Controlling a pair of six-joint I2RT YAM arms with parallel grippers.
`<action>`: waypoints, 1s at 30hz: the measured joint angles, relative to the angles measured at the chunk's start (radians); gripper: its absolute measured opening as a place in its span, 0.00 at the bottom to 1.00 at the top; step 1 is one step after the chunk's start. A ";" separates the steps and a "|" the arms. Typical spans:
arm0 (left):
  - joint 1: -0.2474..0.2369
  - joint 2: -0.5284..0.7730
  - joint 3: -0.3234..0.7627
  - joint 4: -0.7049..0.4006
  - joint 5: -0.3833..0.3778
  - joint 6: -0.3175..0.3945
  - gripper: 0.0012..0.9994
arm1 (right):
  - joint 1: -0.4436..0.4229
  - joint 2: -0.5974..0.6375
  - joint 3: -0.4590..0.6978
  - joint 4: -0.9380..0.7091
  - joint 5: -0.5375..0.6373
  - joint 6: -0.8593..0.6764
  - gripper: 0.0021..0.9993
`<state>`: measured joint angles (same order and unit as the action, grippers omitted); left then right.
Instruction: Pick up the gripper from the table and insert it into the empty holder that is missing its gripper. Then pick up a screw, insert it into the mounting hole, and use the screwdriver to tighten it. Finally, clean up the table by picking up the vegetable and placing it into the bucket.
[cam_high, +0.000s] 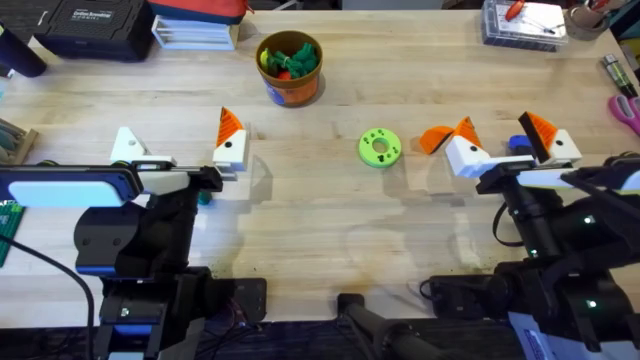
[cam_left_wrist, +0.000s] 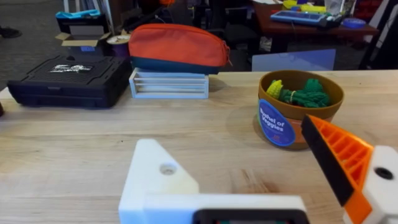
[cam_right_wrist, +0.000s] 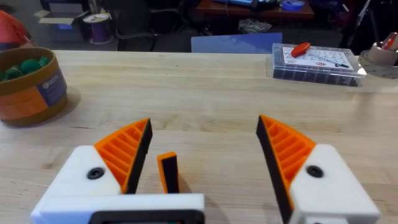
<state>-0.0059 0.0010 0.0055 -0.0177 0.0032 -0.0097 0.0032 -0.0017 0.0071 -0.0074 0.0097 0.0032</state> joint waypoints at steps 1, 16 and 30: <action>0.000 0.000 0.000 0.000 0.000 0.000 0.99 | 0.000 0.000 0.000 0.000 0.000 0.000 0.99; 0.000 0.009 0.127 -0.231 -0.011 -0.006 0.99 | -0.002 0.007 0.065 -0.135 0.009 -0.011 0.99; 0.000 0.427 0.778 -0.855 -0.072 -0.006 0.99 | -0.002 0.339 0.750 -0.781 -0.004 0.000 0.99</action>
<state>-0.0059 0.4278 0.7831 -0.8730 -0.0689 -0.0162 0.0013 0.3377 0.7566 -0.7882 0.0055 0.0032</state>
